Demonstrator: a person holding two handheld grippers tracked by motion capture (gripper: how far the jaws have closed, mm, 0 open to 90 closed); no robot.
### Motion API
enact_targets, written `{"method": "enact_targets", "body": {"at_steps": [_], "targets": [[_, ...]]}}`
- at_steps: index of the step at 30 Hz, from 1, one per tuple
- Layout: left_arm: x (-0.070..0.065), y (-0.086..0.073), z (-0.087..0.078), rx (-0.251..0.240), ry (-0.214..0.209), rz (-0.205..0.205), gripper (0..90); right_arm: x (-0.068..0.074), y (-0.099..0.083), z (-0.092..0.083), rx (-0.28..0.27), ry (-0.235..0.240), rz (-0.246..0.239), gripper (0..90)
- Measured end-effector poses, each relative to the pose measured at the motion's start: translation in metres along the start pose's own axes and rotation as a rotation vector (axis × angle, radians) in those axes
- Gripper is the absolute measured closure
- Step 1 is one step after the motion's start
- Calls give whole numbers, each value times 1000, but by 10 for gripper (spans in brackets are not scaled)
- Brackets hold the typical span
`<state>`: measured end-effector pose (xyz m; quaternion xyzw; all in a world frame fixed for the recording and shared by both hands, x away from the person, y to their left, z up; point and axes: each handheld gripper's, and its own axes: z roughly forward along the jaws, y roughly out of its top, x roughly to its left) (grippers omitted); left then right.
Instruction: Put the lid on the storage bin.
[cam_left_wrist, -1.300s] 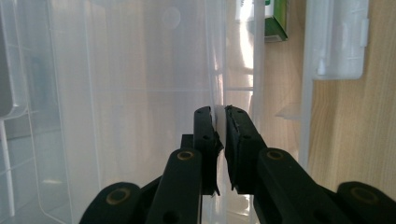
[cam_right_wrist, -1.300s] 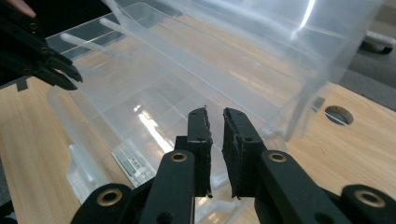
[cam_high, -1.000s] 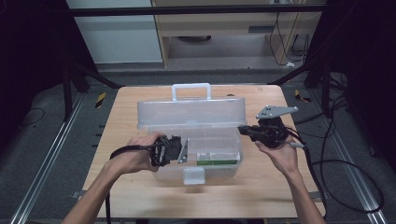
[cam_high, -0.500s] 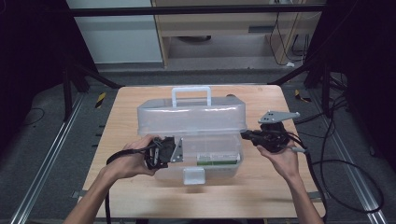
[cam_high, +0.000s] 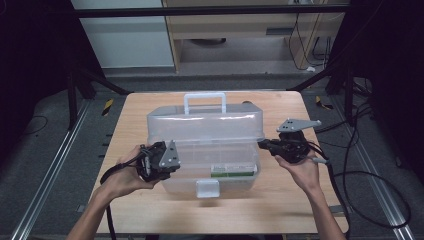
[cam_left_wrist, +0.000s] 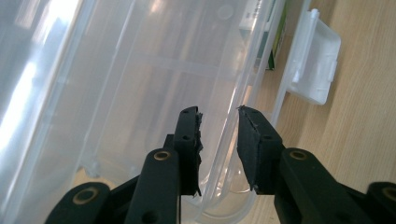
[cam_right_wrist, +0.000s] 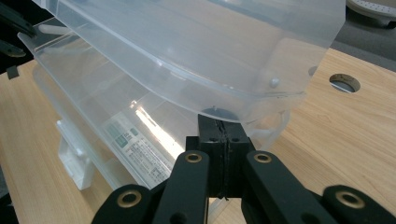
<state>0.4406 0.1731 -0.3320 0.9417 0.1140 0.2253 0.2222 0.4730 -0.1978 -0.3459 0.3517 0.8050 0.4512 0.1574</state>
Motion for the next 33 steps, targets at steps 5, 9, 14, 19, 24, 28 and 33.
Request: {"method": "enact_targets", "body": {"at_steps": [5,9,14,19,24,28,33], "targets": [[3,-14,-5,-54,-5,-131,680,-1,0,0,2,-1,-2,898],[9,-25,-9,-112,13,-181,688,0,0,1,2,-2,-1,898],[13,-39,-15,-138,41,-262,697,0,0,1,3,-1,0,898],[14,-53,-17,-154,72,-347,715,0,0,1,4,-4,-2,898],[17,-67,-17,-191,97,-429,723,0,0,1,6,-4,-2,898],[20,-75,-18,-232,124,-503,745,1,0,1,10,-4,-6,898],[23,-80,-16,-240,139,-549,759,1,-1,1,13,-1,-5,897]]}}
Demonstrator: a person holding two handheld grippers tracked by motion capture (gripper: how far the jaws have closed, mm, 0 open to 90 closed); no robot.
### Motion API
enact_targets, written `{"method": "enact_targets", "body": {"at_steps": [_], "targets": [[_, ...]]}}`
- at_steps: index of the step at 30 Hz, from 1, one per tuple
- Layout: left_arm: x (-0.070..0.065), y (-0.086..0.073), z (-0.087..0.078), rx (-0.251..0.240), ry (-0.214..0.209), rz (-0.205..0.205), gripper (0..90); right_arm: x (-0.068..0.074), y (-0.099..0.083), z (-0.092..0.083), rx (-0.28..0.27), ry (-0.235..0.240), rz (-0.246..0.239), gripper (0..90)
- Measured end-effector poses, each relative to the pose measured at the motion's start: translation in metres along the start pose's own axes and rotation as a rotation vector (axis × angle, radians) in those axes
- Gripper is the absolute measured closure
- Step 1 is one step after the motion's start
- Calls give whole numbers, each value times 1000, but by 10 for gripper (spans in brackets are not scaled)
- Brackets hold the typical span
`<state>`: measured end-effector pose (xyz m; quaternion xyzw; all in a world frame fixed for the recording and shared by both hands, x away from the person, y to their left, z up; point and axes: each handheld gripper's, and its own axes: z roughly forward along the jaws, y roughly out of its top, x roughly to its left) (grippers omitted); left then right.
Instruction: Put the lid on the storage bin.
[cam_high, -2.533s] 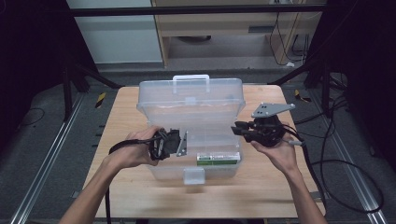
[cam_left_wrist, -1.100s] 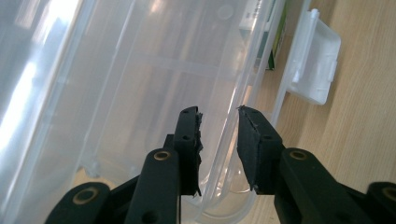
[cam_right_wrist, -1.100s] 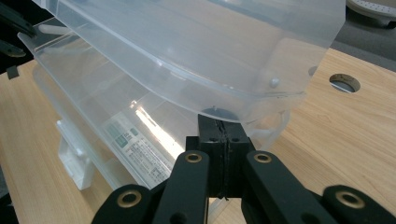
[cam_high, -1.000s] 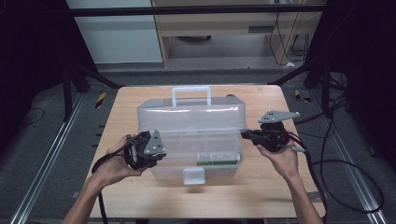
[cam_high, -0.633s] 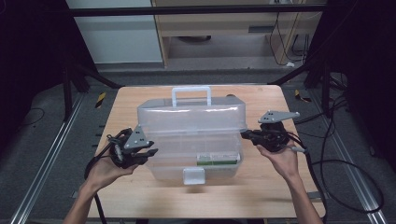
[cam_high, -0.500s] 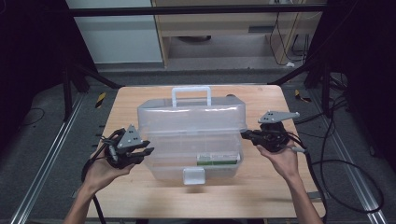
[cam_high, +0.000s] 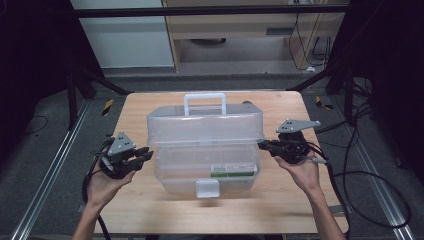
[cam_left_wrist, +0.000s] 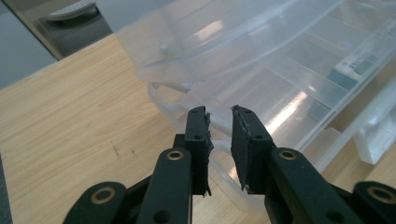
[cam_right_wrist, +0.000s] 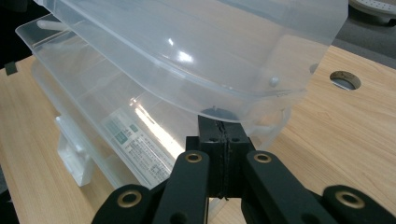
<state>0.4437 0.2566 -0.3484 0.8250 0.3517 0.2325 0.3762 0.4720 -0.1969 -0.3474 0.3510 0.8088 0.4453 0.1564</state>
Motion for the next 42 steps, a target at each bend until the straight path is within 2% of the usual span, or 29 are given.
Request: {"method": "enact_targets", "body": {"at_steps": [5,21,31,42], "targets": [[0,-2,3,-21,-5,-27,774,0,-5,2,19,-3,0,896],[-5,-14,10,-26,-18,-45,850,-1,-20,6,56,-16,2,888],[-7,-21,14,-12,-15,-46,864,-1,-29,8,64,-25,4,891],[-10,-27,17,28,-14,-36,862,0,-36,12,95,-28,-6,895]]}}
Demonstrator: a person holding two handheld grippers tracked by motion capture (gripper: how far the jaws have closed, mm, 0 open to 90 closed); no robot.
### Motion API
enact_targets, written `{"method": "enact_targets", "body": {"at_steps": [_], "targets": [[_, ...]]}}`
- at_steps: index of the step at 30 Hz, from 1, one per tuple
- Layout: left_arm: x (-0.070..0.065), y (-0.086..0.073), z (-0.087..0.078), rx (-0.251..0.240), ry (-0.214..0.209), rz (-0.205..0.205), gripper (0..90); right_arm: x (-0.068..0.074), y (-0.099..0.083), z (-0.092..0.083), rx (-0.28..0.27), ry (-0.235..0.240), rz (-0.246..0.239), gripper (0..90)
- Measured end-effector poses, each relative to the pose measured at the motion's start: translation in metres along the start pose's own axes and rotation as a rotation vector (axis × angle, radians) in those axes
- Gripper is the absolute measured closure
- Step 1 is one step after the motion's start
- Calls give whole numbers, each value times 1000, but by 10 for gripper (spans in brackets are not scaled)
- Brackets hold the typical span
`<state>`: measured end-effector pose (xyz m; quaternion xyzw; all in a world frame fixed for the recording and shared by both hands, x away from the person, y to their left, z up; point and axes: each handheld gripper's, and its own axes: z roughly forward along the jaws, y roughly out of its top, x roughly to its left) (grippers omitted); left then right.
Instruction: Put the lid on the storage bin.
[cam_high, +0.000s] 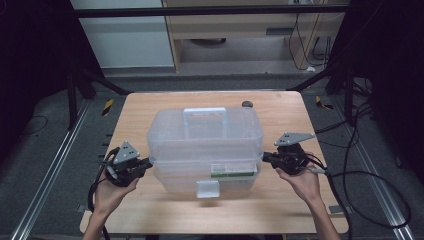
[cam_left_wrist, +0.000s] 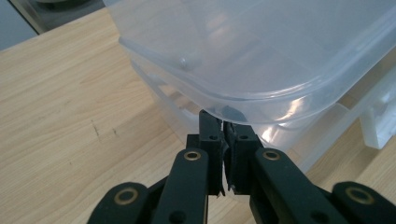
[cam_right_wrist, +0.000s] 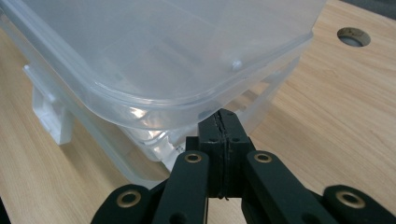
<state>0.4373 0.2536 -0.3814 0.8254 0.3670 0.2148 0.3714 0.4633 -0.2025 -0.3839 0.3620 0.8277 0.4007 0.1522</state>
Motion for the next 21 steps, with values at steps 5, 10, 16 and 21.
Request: {"method": "enact_targets", "body": {"at_steps": [5,10,16,21], "targets": [[-3,-5,3,33,3,7,863,-2,-5,1,15,-8,6,896],[-5,-9,7,60,1,20,870,0,-9,6,41,-13,-3,898],[-6,-12,10,69,1,29,872,3,-11,11,68,-22,-14,899],[-7,-13,10,78,7,37,875,5,-12,14,83,-15,-18,899]]}}
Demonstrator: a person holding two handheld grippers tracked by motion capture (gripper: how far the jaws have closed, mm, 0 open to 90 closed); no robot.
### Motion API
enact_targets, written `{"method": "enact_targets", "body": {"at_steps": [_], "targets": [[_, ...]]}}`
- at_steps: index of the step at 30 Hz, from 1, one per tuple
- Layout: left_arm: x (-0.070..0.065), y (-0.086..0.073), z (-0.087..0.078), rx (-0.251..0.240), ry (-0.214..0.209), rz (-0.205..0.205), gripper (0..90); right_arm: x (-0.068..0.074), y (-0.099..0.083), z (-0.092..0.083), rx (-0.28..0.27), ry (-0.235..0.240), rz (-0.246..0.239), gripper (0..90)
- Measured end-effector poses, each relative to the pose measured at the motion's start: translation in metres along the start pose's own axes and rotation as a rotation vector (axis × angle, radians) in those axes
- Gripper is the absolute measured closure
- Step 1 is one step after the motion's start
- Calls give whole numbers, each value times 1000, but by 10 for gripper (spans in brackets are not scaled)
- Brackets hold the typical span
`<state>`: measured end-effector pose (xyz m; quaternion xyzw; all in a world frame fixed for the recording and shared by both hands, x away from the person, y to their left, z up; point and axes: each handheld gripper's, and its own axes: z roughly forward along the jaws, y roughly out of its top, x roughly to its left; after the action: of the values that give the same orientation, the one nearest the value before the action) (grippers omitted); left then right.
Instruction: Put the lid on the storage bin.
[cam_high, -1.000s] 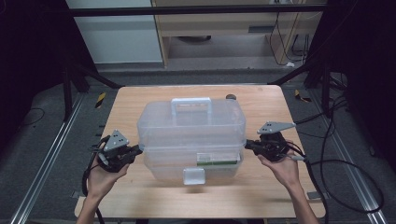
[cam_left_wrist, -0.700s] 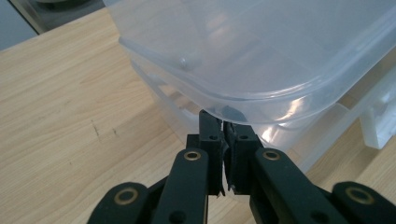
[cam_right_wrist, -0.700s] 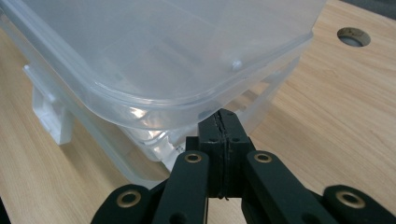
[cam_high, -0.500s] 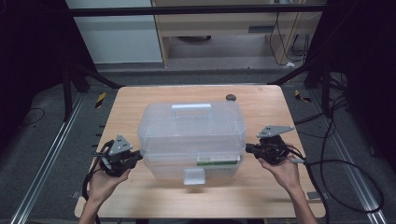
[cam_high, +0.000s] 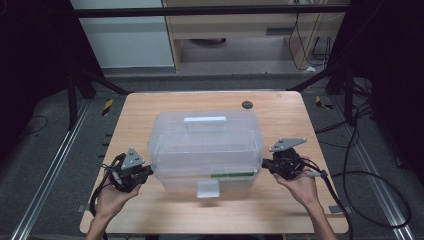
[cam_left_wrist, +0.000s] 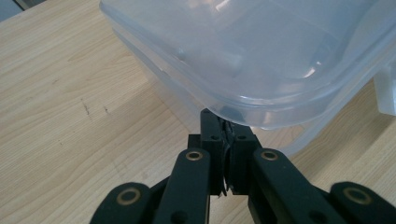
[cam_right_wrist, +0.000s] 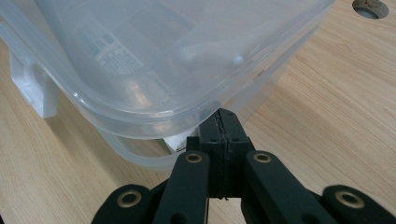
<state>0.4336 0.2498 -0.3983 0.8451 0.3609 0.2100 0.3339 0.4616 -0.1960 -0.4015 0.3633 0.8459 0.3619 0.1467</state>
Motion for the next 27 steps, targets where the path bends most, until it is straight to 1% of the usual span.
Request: {"method": "enact_targets", "body": {"at_steps": [7,8,10,12,14,15,16,18,20,21,23,27], "targets": [[1,-3,2,15,2,-8,874,0,-1,0,17,-20,-12,899],[2,-3,2,22,4,-4,874,0,-2,0,20,-22,-12,899],[2,-5,3,24,6,-12,874,0,-2,1,27,-30,-18,899],[4,-6,5,32,8,-14,874,0,-2,2,36,-39,-24,900],[6,-9,7,50,15,-13,865,-1,-3,3,45,-52,-29,899],[9,-10,8,50,15,-20,855,-3,-4,4,41,-54,-21,899],[12,-12,9,49,10,-36,849,-6,-5,5,39,-42,-7,899],[16,-15,11,58,27,-49,843,-11,-8,5,49,-66,-2,894],[22,-18,12,64,38,-69,834,-16,-12,4,36,-75,13,886],[23,-19,13,66,47,-70,825,-19,-13,3,28,-83,24,876],[28,-22,13,68,72,-90,800,-23,-16,2,21,-100,32,858],[39,-28,16,58,115,-131,690,-32,-22,1,2,-130,59,812]]}}
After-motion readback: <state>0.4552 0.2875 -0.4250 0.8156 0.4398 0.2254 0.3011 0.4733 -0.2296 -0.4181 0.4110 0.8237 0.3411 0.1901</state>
